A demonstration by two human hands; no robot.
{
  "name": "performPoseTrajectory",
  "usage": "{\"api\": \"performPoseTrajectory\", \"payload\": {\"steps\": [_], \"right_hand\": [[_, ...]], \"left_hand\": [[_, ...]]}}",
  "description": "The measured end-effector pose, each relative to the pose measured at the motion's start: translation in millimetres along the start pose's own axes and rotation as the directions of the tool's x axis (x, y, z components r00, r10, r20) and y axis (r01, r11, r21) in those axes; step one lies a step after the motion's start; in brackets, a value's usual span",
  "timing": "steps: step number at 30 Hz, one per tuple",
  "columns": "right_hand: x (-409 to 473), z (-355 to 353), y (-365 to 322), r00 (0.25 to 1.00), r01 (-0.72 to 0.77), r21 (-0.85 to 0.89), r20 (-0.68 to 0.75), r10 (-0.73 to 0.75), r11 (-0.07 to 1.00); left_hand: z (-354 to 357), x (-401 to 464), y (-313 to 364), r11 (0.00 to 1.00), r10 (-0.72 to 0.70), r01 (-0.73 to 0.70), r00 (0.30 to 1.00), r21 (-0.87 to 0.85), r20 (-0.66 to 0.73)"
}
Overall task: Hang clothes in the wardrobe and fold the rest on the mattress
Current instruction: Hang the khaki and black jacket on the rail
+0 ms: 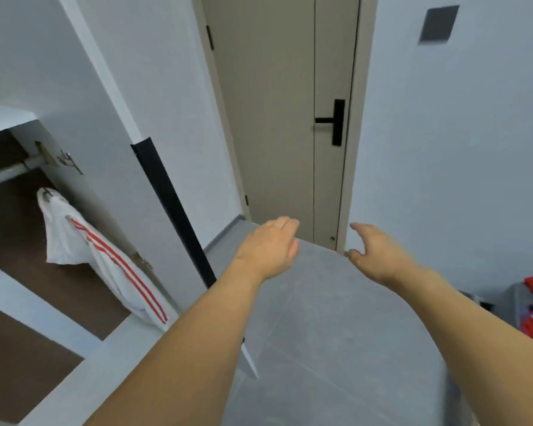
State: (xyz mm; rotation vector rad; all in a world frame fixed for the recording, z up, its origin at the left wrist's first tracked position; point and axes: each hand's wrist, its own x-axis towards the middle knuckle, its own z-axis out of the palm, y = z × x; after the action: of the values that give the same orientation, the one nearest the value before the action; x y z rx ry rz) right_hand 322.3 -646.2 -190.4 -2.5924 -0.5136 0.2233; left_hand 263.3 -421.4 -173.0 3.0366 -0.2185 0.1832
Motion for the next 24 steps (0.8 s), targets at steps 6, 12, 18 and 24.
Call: {"api": "performPoseTrajectory", "payload": {"steps": [6,12,18,24], "right_hand": [[-18.2,-46.2,98.2,0.978,-0.167,0.074,-0.112,0.175,0.983],[-66.6,-86.5,215.3,0.914,-0.339,0.157,-0.178,0.364,0.928],[-131.7,-119.4,353.7,0.805,-0.477,0.319,-0.215,0.553,0.819],[-184.0,-125.1,510.7,0.676,-0.62,0.354,-0.213,0.705,0.701]], "left_hand": [[12.9,91.0,72.8,0.994,0.111,-0.111,0.993,-0.017,0.034],[51.9,168.3,202.0,0.956,0.278,-0.266,0.956,-0.124,0.095],[107.3,215.1,342.0,0.925,0.377,-0.353,0.9,-0.144,0.216],[181.6,265.4,467.0,0.897,0.442,-0.402,0.835,-0.184,0.328]]}}
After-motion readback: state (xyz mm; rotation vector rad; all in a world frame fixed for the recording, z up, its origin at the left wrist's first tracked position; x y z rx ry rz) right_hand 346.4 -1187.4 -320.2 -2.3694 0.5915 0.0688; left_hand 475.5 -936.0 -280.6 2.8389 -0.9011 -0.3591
